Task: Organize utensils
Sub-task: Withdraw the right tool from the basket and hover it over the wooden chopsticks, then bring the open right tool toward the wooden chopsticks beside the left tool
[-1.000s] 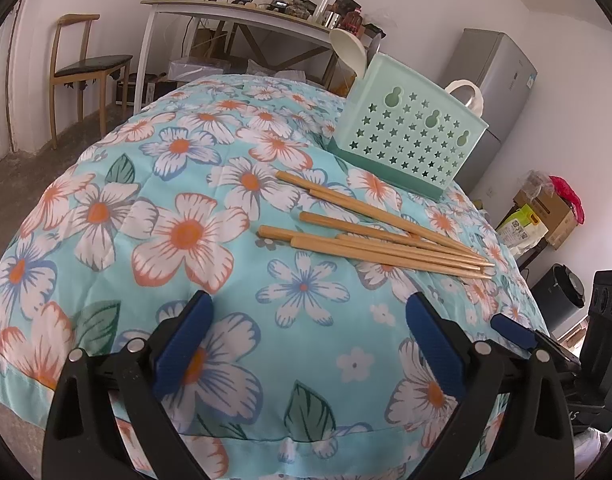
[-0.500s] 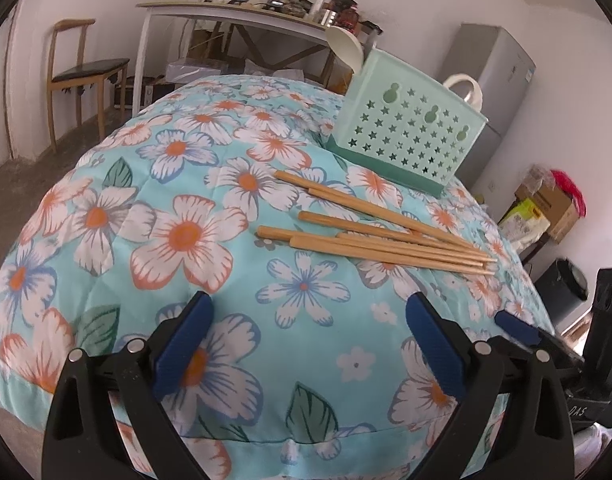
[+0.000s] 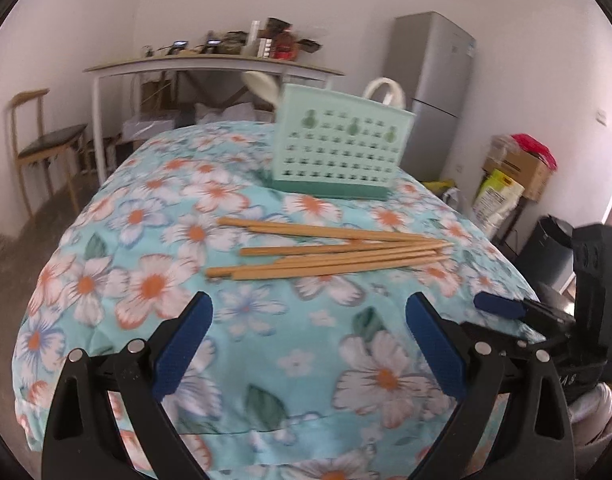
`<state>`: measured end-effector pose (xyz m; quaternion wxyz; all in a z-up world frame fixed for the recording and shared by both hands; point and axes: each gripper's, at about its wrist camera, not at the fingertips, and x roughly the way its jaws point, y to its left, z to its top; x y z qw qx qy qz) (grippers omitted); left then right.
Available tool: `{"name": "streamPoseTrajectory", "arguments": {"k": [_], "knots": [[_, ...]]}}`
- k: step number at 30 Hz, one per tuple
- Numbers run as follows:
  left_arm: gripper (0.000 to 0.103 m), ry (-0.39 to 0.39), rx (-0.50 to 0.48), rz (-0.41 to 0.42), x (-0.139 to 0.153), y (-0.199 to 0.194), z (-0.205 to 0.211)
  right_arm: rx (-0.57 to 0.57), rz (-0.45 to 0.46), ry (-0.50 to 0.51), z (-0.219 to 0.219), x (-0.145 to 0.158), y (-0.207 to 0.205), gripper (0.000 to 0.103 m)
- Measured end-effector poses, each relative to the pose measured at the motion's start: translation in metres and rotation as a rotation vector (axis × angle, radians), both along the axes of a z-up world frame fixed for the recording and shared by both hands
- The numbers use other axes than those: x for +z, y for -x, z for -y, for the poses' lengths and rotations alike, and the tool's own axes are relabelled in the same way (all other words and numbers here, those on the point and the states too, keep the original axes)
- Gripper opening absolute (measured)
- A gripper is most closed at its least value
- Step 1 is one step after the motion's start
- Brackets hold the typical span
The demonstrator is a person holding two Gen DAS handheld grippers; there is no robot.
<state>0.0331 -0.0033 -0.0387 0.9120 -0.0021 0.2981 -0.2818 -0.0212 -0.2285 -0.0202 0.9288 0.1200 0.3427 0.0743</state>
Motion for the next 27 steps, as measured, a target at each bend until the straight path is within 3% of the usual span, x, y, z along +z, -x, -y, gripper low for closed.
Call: {"name": "streamPoseTrajectory", "arguments": {"k": [8,14,21,27], "knots": [[0.094,-0.018,-0.109,-0.002,0.001,0.001,0.039,-0.115,0.031,-0.017,0.029,0.009,0.023,0.093],[0.086,-0.035,-0.159,0.016,0.003,0.006,0.051,-0.179,0.039,-0.046,0.045,0.011,0.033,0.092],[0.065,-0.090,-0.200,-0.011,-0.005,0.005,0.048,-0.182,0.067,-0.060,0.049,0.013,0.026,0.079],[0.049,0.009,-0.176,-0.086,0.003,-0.014,0.038,-0.105,0.085,-0.080,0.045,0.021,0.000,0.063]]}}
